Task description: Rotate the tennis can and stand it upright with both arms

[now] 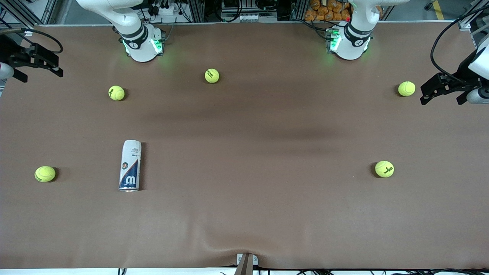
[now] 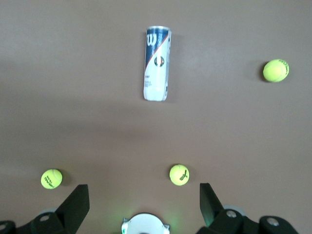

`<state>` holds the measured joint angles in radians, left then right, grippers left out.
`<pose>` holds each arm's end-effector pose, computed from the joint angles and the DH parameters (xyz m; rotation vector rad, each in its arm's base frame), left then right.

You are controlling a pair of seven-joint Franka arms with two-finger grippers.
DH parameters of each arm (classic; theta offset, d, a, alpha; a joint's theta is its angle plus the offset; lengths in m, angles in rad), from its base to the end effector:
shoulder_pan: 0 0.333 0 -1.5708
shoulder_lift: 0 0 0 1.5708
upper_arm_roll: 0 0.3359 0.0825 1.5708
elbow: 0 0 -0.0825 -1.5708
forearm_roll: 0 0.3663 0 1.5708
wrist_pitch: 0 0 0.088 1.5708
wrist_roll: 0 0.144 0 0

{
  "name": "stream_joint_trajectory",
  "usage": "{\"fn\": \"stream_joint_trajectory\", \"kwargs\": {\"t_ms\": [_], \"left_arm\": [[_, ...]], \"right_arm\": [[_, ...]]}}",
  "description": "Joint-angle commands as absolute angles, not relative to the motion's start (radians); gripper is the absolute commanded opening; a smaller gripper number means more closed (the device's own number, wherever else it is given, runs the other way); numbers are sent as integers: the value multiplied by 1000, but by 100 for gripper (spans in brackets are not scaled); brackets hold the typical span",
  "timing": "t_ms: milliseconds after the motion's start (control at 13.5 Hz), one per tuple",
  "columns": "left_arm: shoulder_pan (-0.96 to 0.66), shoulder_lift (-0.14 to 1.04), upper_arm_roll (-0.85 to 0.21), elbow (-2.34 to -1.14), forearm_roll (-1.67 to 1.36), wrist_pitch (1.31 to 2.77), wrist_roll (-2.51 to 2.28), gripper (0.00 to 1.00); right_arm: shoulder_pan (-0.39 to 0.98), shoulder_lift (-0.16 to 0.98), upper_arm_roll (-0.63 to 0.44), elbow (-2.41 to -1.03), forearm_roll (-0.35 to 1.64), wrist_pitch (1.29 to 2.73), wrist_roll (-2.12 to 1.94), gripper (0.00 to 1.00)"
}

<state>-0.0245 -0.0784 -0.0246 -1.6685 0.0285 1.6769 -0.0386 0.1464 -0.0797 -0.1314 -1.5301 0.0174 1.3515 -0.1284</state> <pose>0.5235 -0.0224 0.6140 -3.1120 0.0191 -0.1371 0.4827 0.0069 0.6480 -3.0963 -0.2284 0.1520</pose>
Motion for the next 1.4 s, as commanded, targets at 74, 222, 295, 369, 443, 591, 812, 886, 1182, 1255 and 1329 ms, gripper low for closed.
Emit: {"fn": "stream_joint_trajectory", "kwargs": {"t_ms": [74,222,295,369,443,591,812,886,1182,1255,1329], "left_arm": [[-18,-71,-34,-1643,18,1654,-52,100],[-18,-71,-34,-1643,18,1654,-54,100],[-18,-71,-34,-1643,18,1654,-54,100],[-17,-71,-34,-1643,18,1654,-54,100],[-17,-71,-34,-1643,18,1654,-54,100],[-17,-69,-34,-1643,18,1654,-54,100],[-15,-69,-34,-1643,17,1654,-52,100],[-15,-68,-34,-1643,17,1654,-52,100],[-15,-66,-34,-1643,18,1654,-52,100],[-15,-67,-34,-1643,18,1654,-52,100],[-15,-66,-34,-1643,18,1654,-52,100]], "right_arm": [[141,-20,-129,-1534,25,1327,-133,100],[137,23,-129,-1537,26,1328,-135,100],[135,35,-129,-1546,29,1338,-138,100],[138,49,-129,-1555,29,1357,-138,100],[140,49,-129,-1577,29,1383,-137,100],[138,51,-129,-1620,29,1439,-138,100],[137,52,-129,-1702,28,1531,-135,100],[137,52,-129,-1736,28,1572,-133,100],[138,61,-129,-1853,28,1725,-133,100],[138,70,-129,-1871,28,1759,-133,100],[141,80,-129,-1888,28,1794,-132,100]]}}
